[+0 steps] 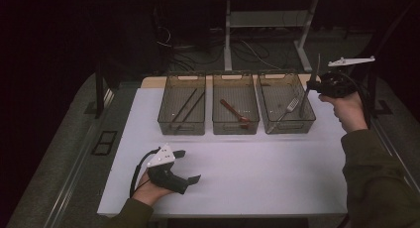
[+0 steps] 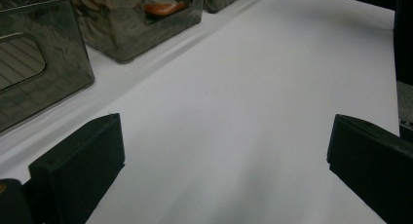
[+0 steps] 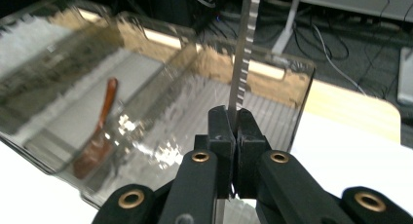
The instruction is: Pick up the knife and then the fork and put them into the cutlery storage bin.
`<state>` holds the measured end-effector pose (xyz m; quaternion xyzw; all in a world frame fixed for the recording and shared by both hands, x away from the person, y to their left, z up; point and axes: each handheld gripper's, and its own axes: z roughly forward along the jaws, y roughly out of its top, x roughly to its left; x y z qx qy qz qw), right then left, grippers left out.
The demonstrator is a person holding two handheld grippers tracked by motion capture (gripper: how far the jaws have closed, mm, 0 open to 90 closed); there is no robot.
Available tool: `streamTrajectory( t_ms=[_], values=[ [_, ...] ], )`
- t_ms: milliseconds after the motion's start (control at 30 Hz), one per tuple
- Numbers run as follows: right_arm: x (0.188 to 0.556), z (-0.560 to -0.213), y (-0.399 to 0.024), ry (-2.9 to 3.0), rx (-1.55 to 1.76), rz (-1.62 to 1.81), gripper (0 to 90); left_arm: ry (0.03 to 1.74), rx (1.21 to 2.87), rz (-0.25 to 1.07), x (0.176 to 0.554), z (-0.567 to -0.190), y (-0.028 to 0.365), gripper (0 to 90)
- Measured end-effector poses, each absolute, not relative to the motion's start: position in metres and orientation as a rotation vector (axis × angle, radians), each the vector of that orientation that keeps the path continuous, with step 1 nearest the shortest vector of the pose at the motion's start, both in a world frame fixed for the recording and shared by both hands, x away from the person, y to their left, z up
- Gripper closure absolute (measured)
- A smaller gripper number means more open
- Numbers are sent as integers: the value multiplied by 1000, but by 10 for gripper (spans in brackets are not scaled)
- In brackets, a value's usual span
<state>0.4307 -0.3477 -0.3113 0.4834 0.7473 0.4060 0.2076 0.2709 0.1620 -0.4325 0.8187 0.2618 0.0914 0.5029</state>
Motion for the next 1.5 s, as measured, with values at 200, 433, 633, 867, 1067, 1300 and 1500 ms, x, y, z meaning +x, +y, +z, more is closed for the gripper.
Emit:
streamTrajectory(
  t_ms=[200, 433, 633, 867, 1067, 1300, 1500],
  values=[
    [436, -328, -349, 2137, 1386, 1028, 872, 632, 1977, 216, 271, -433, 162, 0],
    [437, -334, -352, 2206, 1420, 946, 872, 632, 1979, 210, 271, -434, 161, 0],
    [440, -338, -354, 2223, 1424, 958, 872, 629, 1990, 205, 271, -434, 161, 0],
    [449, -348, -350, 2194, 1399, 1012, 872, 630, 1993, 197, 271, -434, 160, 0],
    [461, -358, -337, 2191, 1367, 1006, 871, 623, 1993, 201, 270, -434, 159, 0],
    [477, -374, -316, 2233, 1353, 924, 868, 610, 2003, 202, 270, -433, 158, 0],
    [491, -389, -301, 2270, 1369, 838, 852, 609, 1996, 199, 270, -433, 158, 0]
  ],
)
